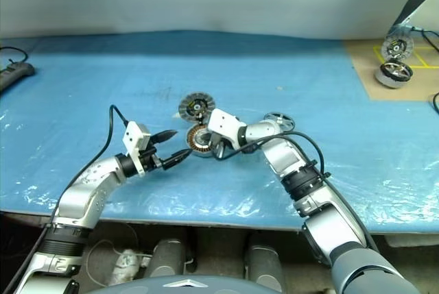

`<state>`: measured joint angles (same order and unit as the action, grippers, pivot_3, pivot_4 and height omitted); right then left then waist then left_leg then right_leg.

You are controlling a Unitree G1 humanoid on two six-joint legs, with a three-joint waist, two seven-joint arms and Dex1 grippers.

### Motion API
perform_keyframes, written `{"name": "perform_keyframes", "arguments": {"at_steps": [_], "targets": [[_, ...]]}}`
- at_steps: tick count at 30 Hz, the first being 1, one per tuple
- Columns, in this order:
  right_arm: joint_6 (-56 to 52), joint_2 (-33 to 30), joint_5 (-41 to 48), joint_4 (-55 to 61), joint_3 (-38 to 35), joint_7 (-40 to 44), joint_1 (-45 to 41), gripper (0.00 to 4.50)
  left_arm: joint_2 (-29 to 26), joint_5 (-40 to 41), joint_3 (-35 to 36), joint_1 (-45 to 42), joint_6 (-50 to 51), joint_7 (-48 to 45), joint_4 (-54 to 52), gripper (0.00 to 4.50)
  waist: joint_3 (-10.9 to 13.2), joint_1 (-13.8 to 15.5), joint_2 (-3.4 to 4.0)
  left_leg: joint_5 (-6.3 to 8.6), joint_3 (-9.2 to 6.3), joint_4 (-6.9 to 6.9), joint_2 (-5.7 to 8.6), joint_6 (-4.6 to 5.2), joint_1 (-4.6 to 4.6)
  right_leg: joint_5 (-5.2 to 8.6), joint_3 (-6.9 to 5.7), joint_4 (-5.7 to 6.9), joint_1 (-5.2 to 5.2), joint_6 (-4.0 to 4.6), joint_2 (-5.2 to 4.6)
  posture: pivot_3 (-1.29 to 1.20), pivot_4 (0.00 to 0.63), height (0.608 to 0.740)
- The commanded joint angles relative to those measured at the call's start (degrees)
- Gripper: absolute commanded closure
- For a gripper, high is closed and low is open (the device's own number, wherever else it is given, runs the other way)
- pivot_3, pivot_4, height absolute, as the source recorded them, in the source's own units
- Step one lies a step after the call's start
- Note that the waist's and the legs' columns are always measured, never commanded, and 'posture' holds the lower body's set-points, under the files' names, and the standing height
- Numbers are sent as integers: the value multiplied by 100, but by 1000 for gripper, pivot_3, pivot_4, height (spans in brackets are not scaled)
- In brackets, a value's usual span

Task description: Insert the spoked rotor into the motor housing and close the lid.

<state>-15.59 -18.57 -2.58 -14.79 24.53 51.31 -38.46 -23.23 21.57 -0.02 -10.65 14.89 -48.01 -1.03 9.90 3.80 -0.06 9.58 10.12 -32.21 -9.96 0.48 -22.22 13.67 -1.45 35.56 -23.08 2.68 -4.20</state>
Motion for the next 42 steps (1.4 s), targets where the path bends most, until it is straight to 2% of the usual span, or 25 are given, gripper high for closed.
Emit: {"name": "perform_keyframes", "arguments": {"at_steps": [1, 7, 11, 14, 19, 21, 25, 28, 31, 39, 42], "targets": [[-491, 44, 561, 412, -602, 68, 3, 4429, -51, 88, 73, 58, -131, -119, -116, 0, 1, 1, 0, 0, 0, 0, 0, 0, 1, 0, 1, 0, 0, 0, 0, 0, 150, 740], [-1382, -387, 1391, 1327, -1538, 259, -203, 4429, 17, 103, 12, 121, -118, -154, -205, 0, 7, 11, -1, 0, 0, 4, 2, 1, -11, 0, 1, -4, -9, 0, 0, 0, 150, 740], [-1297, -1410, 1276, 1387, -1854, 577, -180, 4429, 138, 58, -78, 166, -155, -128, -199, 0, 8, 42, -3, 0, 0, 6, 3, 1, -11, 0, -1, -10, -5, 0, 0, 0, 150, 740], [-850, -2023, 1131, 1042, -1884, 803, -46, 3855, 192, 28, -128, 193, -200, -152, -149, 0, 9, 34, -6, 0, 0, 3, 6, 2, -10, 0, 1, -14, -1, -1, -1, 0, 150, 740], [-477, -2478, 852, 647, -1767, 849, 51, 2180, 204, -13, -130, 76, -336, -253, 153, 0, 10, -15, -5, 0, 0, 6, 1, 3, 0, 0, 1, -10, -1, 0, 2, 0, 150, 740], [58, -2611, 336, 446, -1518, 629, 82, 1450, 196, -56, -138, 10, -461, -297, 311, 0, 10, -15, -4, -1, 1, 6, 2, 4, -1, 0, 1, -10, -3, 0, 2, 0, 150, 740], [1224, -2907, -282, 129, -1123, 771, 139, 1450, 185, -87, -174, -26, -628, -393, 501, 0, 11, 10, -5, -1, 1, 1, 4, 5, -8, 0, 1, -10, -3, 0, 0, 0, 150, 740], [1512, -2843, -384, -220, -1082, 787, -88, 1450, 188, -133, -200, -44, -722, -415, 619, 0, 11, 9, -5, 0, 1, -1, 3, 10, -10, 0, 0, -11, -3, 0, 0, 0, 150, 740], [2239, -2996, -903, -731, -832, 789, -524, 1450, 216, -177, -199, -145, -754, -384, 699, 0, 12, -8, -4, -3, 1, -8, 4, 16, -14, -1, 0, -2, -9, 0, 0, 0, 150, 740], [2893, -2840, -1153, -1594, -522, 1408, -1165, 1450, 226, -196, -234, -44, -699, -335, 540, 0, 12, 4, -5, -3, 1, -27, -2, 33, -26, 0, -2, 9, -14, 1, 0, 0, 150, 740], [3205, -2781, -1407, -2008, -352, 1358, -1272, 1450, 223, -187, -233, -13, -659, -309, 453, 0, 12, 5, -4, 6, 1, -49, -9, 48, -42, -1, -8, 10, -16, 1, 0, 0, 150, 740]]}}
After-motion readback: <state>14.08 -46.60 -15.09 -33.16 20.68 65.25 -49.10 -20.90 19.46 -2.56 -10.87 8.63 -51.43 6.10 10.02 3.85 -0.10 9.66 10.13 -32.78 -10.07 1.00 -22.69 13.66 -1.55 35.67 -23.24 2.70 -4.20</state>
